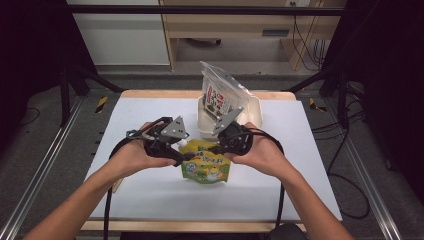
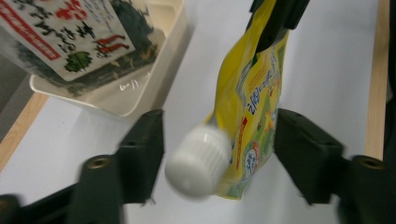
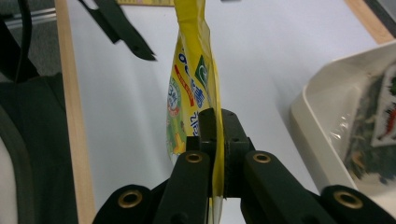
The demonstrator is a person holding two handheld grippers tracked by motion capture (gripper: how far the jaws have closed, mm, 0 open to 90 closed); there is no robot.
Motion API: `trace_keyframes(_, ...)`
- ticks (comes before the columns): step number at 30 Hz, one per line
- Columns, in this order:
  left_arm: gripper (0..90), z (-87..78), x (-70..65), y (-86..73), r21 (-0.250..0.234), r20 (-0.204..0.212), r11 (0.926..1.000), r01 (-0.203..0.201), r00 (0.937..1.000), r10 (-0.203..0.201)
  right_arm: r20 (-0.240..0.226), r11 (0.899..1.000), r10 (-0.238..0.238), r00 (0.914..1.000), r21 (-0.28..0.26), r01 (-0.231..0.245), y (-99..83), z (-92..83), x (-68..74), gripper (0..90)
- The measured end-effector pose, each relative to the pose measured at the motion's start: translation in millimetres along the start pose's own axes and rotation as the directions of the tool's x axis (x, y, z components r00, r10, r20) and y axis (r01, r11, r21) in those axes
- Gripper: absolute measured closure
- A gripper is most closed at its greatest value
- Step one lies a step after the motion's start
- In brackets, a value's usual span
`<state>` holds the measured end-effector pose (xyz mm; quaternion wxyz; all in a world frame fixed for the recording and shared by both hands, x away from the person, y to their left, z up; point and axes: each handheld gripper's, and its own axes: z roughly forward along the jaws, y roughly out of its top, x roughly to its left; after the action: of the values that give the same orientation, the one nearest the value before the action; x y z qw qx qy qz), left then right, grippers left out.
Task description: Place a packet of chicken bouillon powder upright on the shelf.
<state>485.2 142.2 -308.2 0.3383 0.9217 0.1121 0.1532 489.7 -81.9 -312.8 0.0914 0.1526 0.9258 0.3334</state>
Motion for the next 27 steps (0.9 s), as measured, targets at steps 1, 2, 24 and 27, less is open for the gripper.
trace_keyframes(1, 26.0, -2.4, -0.6, -1.7, -0.019, -0.008, 0.9996, 0.021, 0.9997, -0.021, 0.004, 1.000, 0.014, 0.9999, -0.009, -0.014, -1.8, -6.4, -0.8, 90.0)
trace_keyframes(2, 24.0, -4.3, -0.9, -4.0, -0.035, -0.012, 0.9985, 0.042, 0.9990, -0.042, 0.010, 1.000, 0.027, 0.9996, -0.017, -0.027, -4.0, -13.4, -2.0, 90.0)
trace_keyframes(24, 8.9, 27.6, -28.7, -81.1, -0.093, -0.178, 0.9461, 0.310, 0.9297, -0.322, 0.235, 0.932, 0.359, 0.9031, -0.048, -0.358, -82.1, -113.6, -37.9, 90.0)
trace_keyframes(27, 8.9, 35.9, -30.2, -95.9, -0.093, -0.190, 0.9392, 0.330, 0.9200, -0.343, 0.257, 0.920, 0.389, 0.8848, -0.061, -0.387, -83.4, -120.8, -42.0, 90.0)
